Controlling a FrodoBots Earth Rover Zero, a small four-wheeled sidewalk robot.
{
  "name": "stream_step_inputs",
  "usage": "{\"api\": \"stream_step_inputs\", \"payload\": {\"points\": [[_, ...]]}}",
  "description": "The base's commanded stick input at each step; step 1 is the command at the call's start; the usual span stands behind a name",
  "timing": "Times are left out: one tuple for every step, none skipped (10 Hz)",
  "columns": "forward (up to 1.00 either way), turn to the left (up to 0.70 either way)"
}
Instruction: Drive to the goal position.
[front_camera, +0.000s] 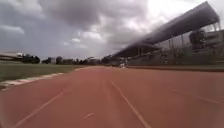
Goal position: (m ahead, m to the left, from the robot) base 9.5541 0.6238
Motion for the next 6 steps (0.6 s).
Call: {"api": "stream_step_inputs", "payload": {"points": [[0.45, 0.0], [0.45, 0.0], [0.45, 0.0], [0.45, 0.0], [0.45, 0.0], [0.45, 0.0]]}}
